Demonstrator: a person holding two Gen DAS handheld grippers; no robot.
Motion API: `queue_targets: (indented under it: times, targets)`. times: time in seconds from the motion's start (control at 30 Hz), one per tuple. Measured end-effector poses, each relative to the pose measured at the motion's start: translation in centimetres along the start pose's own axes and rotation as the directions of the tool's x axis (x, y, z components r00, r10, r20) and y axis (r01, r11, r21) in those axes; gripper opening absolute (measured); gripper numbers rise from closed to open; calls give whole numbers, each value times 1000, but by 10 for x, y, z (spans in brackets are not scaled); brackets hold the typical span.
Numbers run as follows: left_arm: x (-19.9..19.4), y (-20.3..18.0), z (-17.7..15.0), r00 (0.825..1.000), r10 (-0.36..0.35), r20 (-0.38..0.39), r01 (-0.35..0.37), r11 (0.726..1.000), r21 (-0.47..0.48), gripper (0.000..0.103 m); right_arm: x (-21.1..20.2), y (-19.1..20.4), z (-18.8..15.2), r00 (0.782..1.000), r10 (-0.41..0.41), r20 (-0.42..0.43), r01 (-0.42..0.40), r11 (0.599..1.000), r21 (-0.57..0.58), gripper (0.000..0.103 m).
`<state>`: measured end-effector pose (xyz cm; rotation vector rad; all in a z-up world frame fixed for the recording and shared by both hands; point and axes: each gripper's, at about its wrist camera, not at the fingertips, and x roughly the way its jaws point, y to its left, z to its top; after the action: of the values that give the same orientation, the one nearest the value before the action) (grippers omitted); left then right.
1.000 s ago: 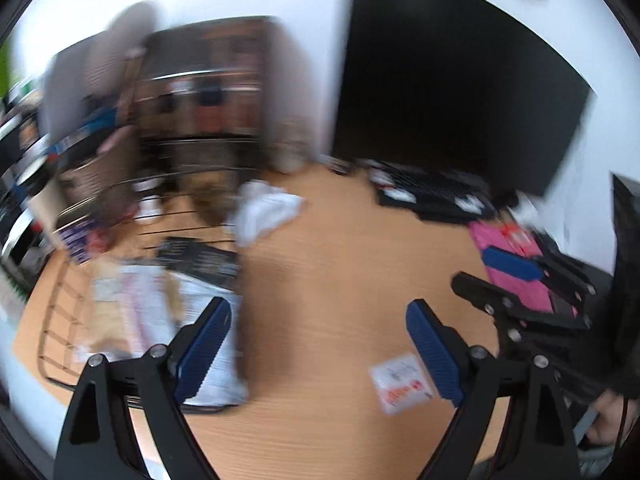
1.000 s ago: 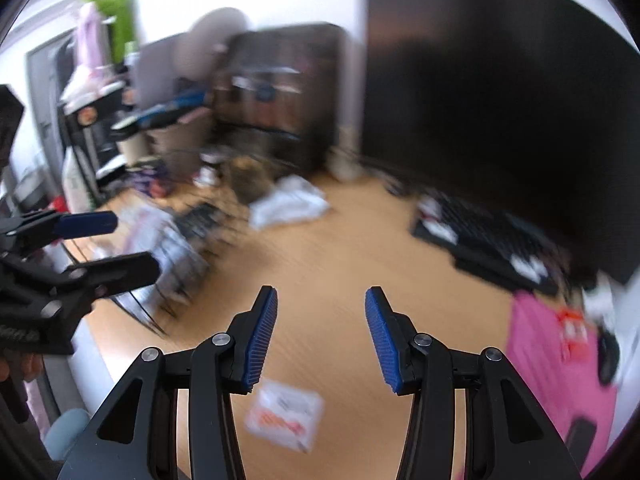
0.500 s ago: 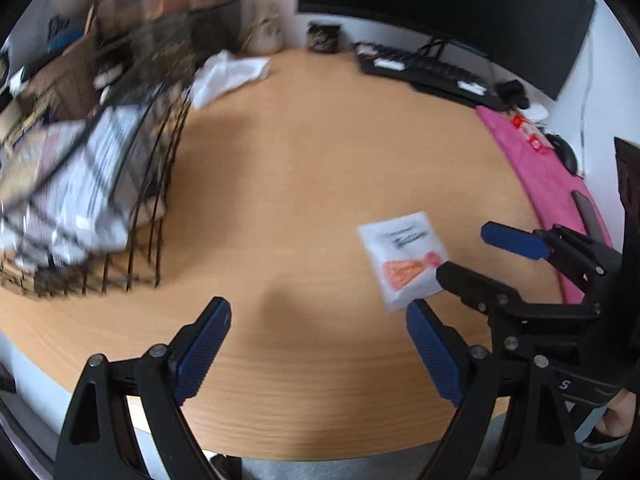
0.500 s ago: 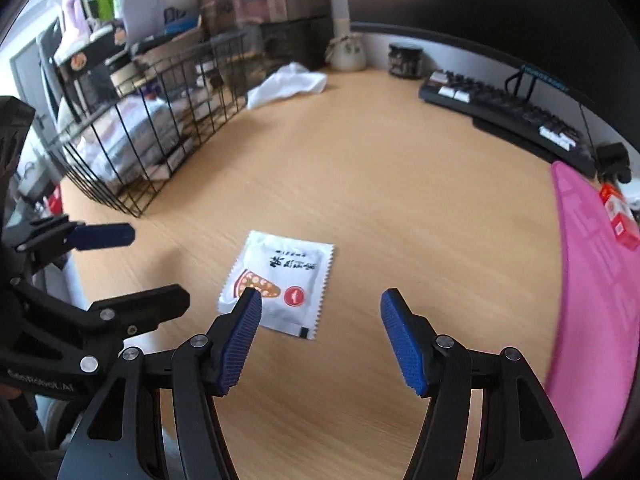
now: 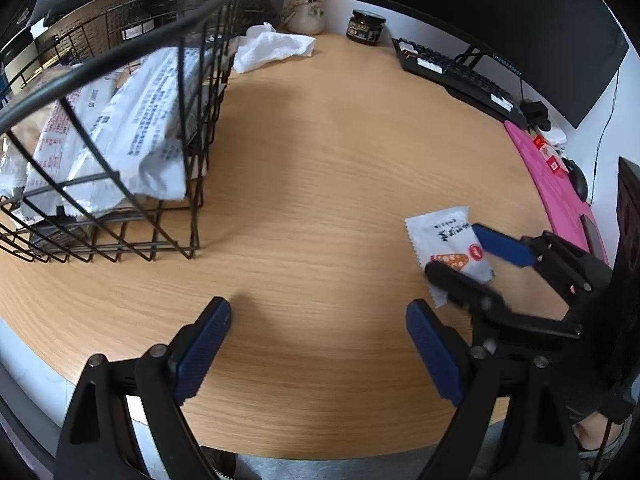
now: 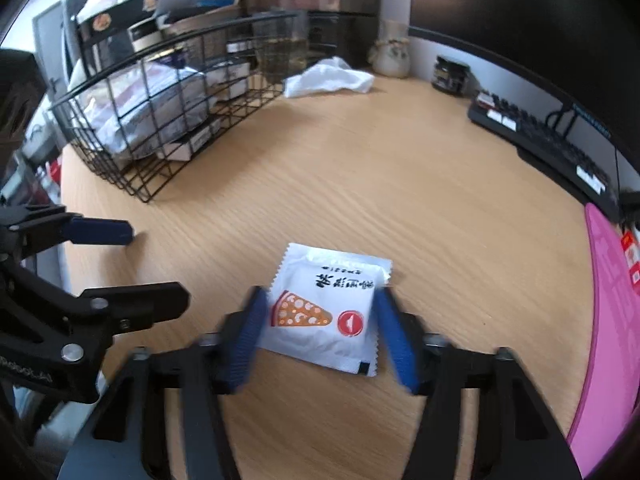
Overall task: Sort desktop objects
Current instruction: 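Move the right gripper to the small pizza-print sachet and grasp it, then carry the pizza-print sachet into the wire basket and open the right gripper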
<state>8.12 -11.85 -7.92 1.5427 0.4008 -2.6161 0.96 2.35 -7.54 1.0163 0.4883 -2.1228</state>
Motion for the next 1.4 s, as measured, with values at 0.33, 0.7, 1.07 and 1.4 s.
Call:
queue_targets:
  times: [0.33,0.7,1.07,1.4]
  targets:
    - [0,-8,-1,1000,7,-5,-7,1000,20,90,-11,-9,-4,1000,-9,15,8,1000,7,5]
    - [-38,-23,14,996,-11,92,7,999,48,90,-67,-14,13,993,-22,120,20,1000,21,5]
    - [-130,-41,61,932,-30,360,-15,992,123,90,-156,3,84,932,-63,357,73,997,-17,5]
    - [-151,94,86,908,170,382,-128,983,-134,90,-118,96,169,913,102,395,-41,986,-161,5]
